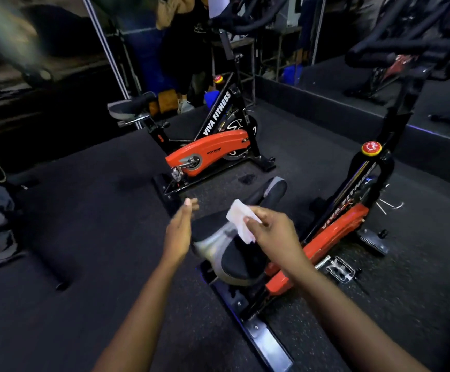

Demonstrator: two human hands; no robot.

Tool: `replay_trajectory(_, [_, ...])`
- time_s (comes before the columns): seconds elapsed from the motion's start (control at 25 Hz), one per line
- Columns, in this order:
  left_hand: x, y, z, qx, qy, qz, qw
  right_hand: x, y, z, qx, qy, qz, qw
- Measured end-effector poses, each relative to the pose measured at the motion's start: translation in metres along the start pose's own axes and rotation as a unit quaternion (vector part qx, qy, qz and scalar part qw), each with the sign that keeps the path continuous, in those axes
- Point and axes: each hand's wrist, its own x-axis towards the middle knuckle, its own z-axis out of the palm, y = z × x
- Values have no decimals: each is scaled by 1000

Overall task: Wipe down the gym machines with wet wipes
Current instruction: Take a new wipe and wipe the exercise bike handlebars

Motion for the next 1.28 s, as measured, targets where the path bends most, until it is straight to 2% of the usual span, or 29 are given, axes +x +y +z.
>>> replay_trajectory(0.08, [9,-7,9,4,-53,-27,998,21,-5,16,-154,36,-72,985])
replay_trajectory(0.2, [15,-18,15,-39,-62,-42,996,33,0,39,-273,-28,-91,957])
replay_trajectory(0.28, [16,-20,16,-68,-62,-53,994,23,8,57,-353,-30,-136,925])
replay_trajectory(0.36, [16,-17,17,-69,-58,-49,995,5,14,71,-382,-13,-178,907])
replay_trajectory(0.4, [14,-15,17,-64,-61,-40,995,-4,16,76,-377,-30,-189,906])
replay_trajectory(0.48, [11,-13,12,-47,-79,-28,995,-16,10,79,-351,-73,-204,911])
replay_trajectory(0.52, [11,-12,8,-36,-101,-20,994,-18,4,74,-323,-77,-190,924])
replay_trajectory(0.6, [17,-8,0,3,-159,2,987,-4,2,56,-290,-25,-138,947])
replay_trajectory(0.64, [23,-4,-2,34,-183,12,983,11,4,47,-306,22,-124,944])
replay_trajectory(0.72, [34,5,0,125,-211,27,969,44,8,30,-375,89,-109,916])
replay_trajectory(0.76, [37,9,3,179,-223,34,958,57,10,28,-403,82,-106,905])
replay_trajectory(0.88, [30,14,11,290,-233,33,928,53,16,39,-455,24,-137,880])
replay_trajectory(0.96, [27,13,10,298,-231,29,926,35,20,43,-440,-22,-182,879])
replay_trajectory(1.12, [30,14,9,301,-232,42,924,44,7,35,-394,-114,-190,892])
replay_trajectory(1.16, [29,15,9,302,-233,43,923,54,8,34,-414,-129,-197,879])
replay_trajectory(1.28, [27,17,7,299,-236,48,923,80,20,30,-475,-243,-234,813])
